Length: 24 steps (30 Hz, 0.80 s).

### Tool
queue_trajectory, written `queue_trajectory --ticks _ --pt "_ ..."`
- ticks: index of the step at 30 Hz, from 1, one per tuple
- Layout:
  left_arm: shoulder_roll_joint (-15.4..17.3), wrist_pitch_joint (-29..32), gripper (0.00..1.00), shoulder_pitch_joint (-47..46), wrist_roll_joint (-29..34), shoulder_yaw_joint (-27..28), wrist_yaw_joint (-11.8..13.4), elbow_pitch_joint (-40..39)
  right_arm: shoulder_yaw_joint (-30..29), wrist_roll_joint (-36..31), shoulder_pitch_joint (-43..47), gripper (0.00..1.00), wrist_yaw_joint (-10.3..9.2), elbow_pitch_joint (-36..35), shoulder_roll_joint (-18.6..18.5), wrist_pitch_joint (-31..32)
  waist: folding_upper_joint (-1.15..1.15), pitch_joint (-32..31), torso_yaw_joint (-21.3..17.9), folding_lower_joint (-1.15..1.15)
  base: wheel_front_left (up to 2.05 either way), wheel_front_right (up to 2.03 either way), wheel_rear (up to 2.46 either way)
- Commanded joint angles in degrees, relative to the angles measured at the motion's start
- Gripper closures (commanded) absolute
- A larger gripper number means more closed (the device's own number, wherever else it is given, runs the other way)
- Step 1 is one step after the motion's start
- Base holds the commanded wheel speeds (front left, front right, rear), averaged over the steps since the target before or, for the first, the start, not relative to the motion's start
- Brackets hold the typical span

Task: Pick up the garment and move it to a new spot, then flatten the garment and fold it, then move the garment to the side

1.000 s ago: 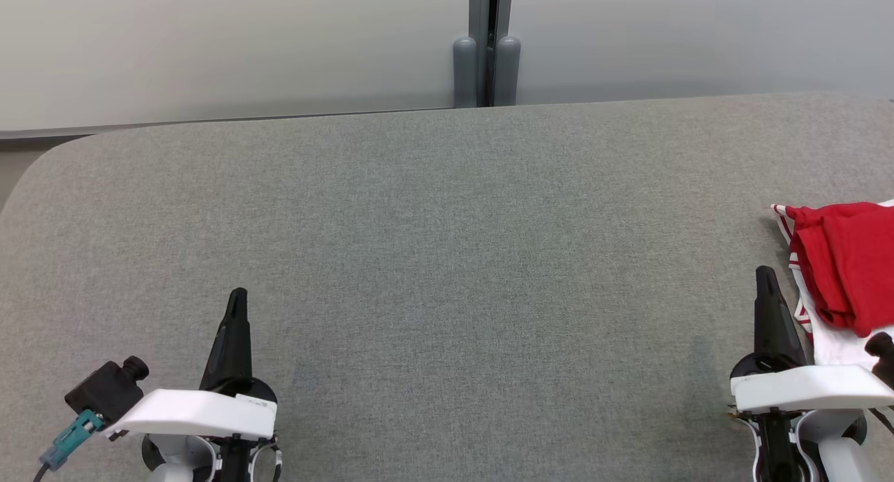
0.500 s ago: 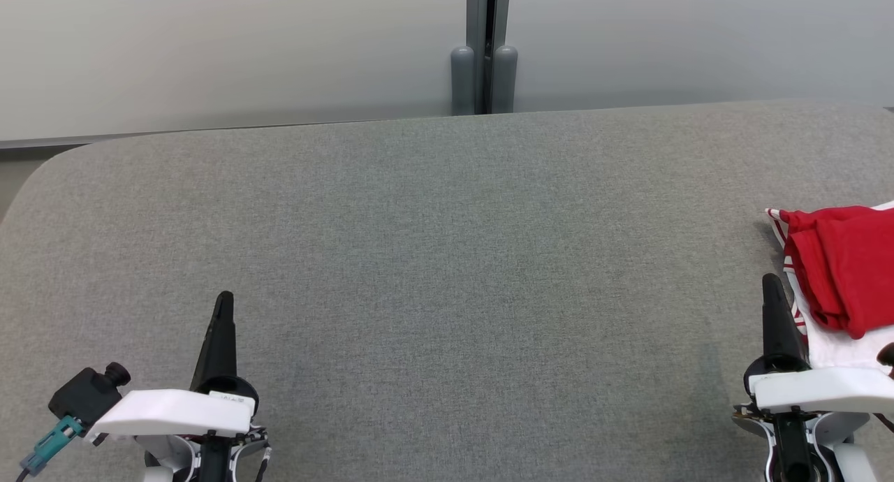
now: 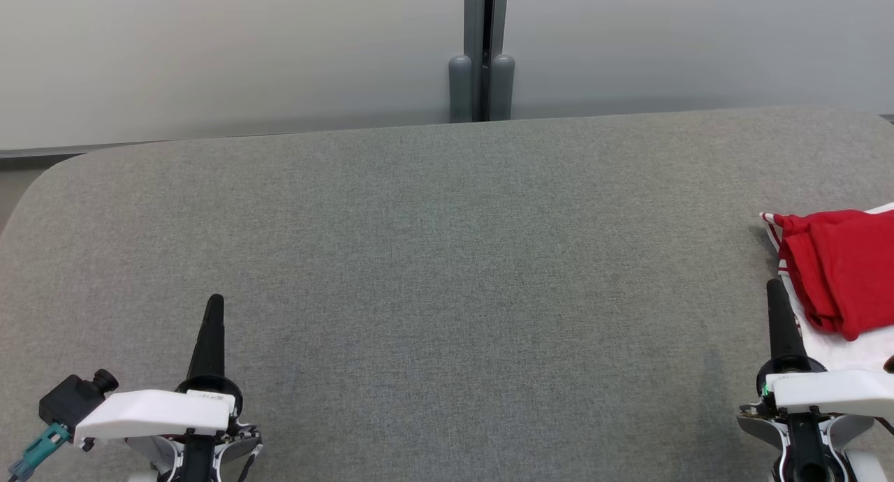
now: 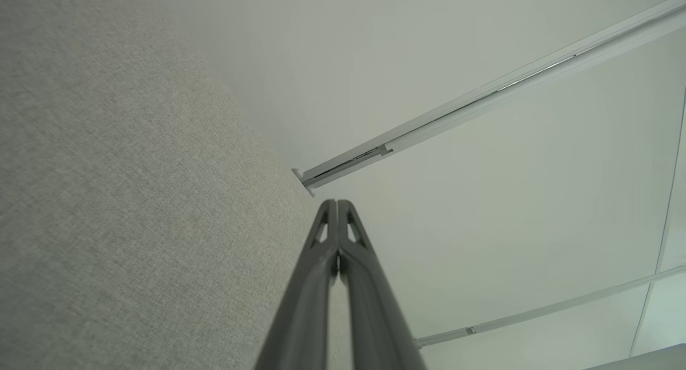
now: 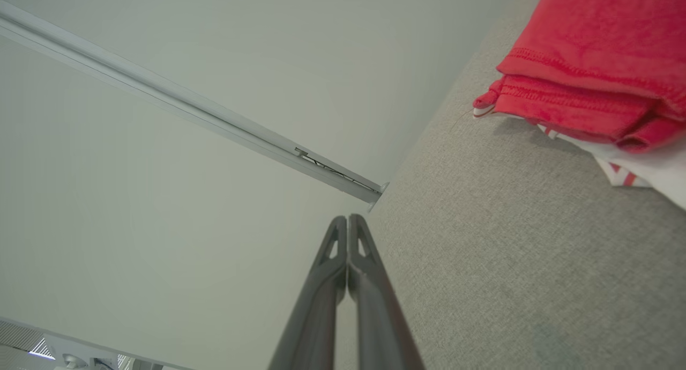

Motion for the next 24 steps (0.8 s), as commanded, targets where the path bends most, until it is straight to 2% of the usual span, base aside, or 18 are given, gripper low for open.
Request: queue_trajectory --ticks 1,24 --pt "0.35 0.30 1.00 -1.17 -1.28 0.51 -0.34 -0.37 -0.23 1.36 -0.04 1.00 0.00 -0.53 -0.51 0.55 0.00 -0.06 -0.02 0.00 0.00 0.00 0.00" --pt "0.32 3.83 1.00 -1.24 -11.88 3.04 -0.95 0.41 -1.78 13.99 0.62 1.00 0.01 -0.36 -0.46 4.12 0.00 -1.61 -0.37 0.00 0.00 0.00 0.00"
